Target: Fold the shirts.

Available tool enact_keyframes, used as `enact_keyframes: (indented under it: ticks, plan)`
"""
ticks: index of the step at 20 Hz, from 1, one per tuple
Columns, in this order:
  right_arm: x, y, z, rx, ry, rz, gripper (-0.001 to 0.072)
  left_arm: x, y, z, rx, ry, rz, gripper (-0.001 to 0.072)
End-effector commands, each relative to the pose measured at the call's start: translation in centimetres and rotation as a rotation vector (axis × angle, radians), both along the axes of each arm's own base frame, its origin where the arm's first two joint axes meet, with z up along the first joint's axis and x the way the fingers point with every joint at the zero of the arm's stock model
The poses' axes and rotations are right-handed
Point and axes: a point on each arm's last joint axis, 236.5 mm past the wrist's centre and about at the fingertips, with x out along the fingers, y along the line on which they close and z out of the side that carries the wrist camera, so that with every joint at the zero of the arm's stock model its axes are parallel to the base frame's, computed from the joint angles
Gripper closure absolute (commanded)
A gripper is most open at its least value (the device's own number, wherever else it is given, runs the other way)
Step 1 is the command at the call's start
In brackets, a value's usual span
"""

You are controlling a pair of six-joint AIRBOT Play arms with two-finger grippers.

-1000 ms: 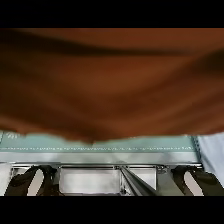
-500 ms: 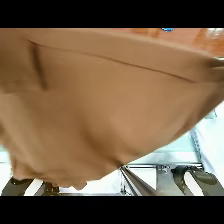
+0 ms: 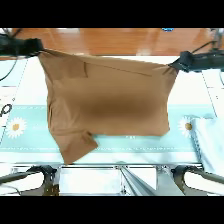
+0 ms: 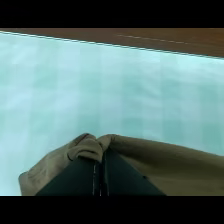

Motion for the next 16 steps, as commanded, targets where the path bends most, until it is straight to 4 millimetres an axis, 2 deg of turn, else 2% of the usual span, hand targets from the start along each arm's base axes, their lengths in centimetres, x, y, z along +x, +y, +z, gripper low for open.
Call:
enact_keyframes:
  ticks: [1, 3, 4, 5, 6, 7, 8, 10, 12, 14, 16]
  plan:
    - [7.4, -0.1, -5.1, 0.12, 0.042, -0.058, 0.0686, 5.7, -0.7, -6.4, -0.092, 0.049, 0.025, 0.0688]
    - [10.0, 0.0, -6.5, 0.184, 0.067, -0.099, 0.0684, 7.3, -1.5, -7.6, -0.148, 0.055, 0.027, 0.0688]
    - [10.9, 0.0, -7.0, 0.213, 0.073, -0.117, 0.0634, 7.6, -2.0, -7.9, -0.181, 0.057, 0.029, 0.0687]
    - [11.6, -0.1, -7.4, 0.244, 0.077, -0.141, 0.0444, 7.7, -2.2, -8.1, -0.201, 0.061, 0.031, 0.0684]
    - [12.0, -0.6, -7.5, 0.264, 0.077, -0.171, 0.0294, 7.5, -2.4, -8.3, -0.204, 0.072, 0.028, 0.0605]
    - [12.1, -1.3, -7.0, 0.284, 0.079, -0.191, 0.03, 7.0, -2.3, -8.4, -0.203, 0.094, 0.023, 0.0314]
    - [11.8, -2.3, -6.2, 0.311, 0.084, -0.201, 0.03, 5.9, -1.5, -8.7, -0.193, 0.142, 0.019, 0.0198]
    - [9.4, -5.2, -4.2, 0.335, 0.115, -0.184, 0.03, 1.8, 1.8, -10.0, -0.151, 0.308, 0.026, 0.0198]
    - [5.3, -9.0, -2.9, 0.269, 0.17, -0.152, 0.03, -3.6, 5.1, -11.2, -0.152, 0.505, 0.011, 0.0198]
    - [0.7, -12.7, -3.4, 0.131, 0.223, -0.182, 0.03, -9.2, 7.8, -12.0, -0.208, 0.648, 0.06, 0.0198]
    - [-4.7, -13.8, -5.6, 0.058, 0.273, -0.227, 0.03, -15.7, 9.2, -13.9, -0.267, 0.724, 0.148, 0.0198]
